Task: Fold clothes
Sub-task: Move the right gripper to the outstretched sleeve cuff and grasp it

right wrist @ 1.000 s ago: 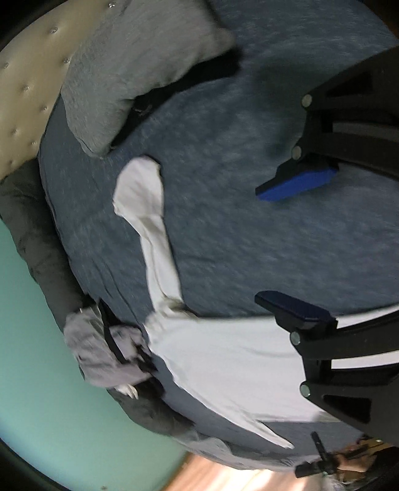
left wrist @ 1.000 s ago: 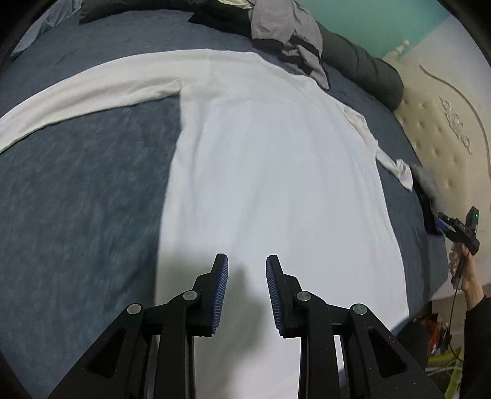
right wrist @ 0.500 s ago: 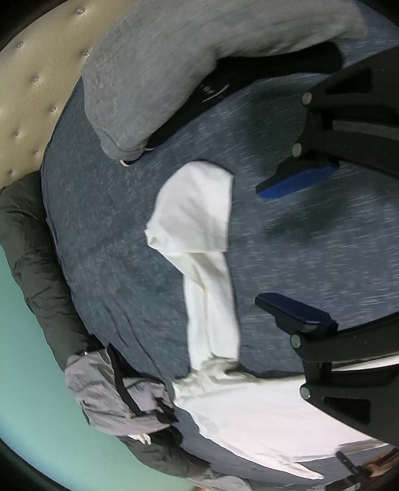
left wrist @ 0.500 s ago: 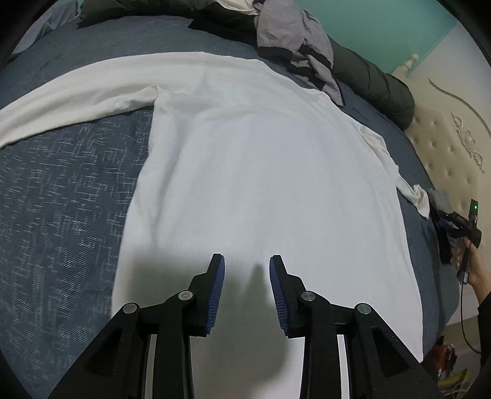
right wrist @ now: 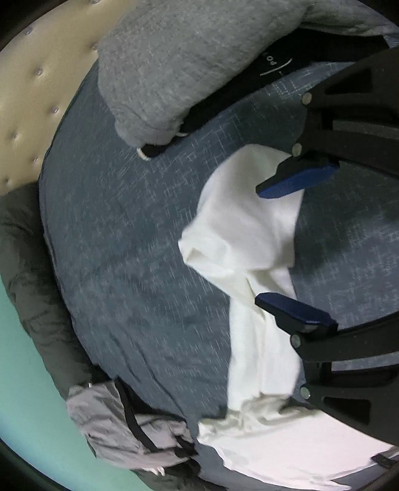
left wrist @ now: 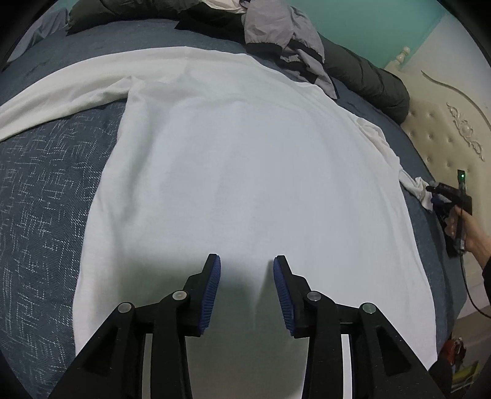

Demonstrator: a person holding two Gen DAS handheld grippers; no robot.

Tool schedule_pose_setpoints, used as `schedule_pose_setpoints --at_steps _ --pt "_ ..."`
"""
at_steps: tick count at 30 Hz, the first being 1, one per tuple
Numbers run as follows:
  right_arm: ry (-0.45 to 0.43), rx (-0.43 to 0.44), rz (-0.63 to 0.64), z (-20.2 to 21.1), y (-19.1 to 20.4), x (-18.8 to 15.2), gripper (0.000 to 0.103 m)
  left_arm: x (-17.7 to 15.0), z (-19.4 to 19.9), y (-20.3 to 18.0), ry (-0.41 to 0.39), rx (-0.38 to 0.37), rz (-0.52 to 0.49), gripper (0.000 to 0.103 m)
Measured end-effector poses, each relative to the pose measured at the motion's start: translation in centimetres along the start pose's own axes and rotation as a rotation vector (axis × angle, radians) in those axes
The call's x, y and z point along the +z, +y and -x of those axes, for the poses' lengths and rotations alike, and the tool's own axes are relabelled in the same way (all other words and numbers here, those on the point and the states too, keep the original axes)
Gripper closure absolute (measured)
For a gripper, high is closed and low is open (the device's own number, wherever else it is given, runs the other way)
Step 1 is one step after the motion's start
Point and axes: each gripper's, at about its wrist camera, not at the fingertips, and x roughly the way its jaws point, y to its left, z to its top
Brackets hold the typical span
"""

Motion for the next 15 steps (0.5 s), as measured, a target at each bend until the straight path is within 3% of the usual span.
schedule_pose_setpoints --at_steps 4,5,6,9,15 --pt "0.01 -0.023 0.017 -0.9 0.1 0.1 0.069 0.0 0.0 -0.1 -0.002 -0.006 -0.004 0.061" --pt "0.008 -0.028 0.022 -1.0 0.1 0.0 0.086 0.0 0.0 -0.1 -0.002 -0.008 -0.003 0.061" --pt "0.003 -0.035 0.027 -0.9 0.1 0.0 0.094 0.0 0.0 -0.1 -0.003 -0.01 0.0 0.061" --pt "-0.025 -0.038 0.05 0.1 0.0 -0.1 0.1 0.0 -0.1 0.0 -0.002 -0.013 0.006 0.06" --pt "-0.11 -0.032 0.081 4.7 -1.7 1.0 0.101 -0.1 0.0 -0.2 -0.005 -0.018 0.006 0.06"
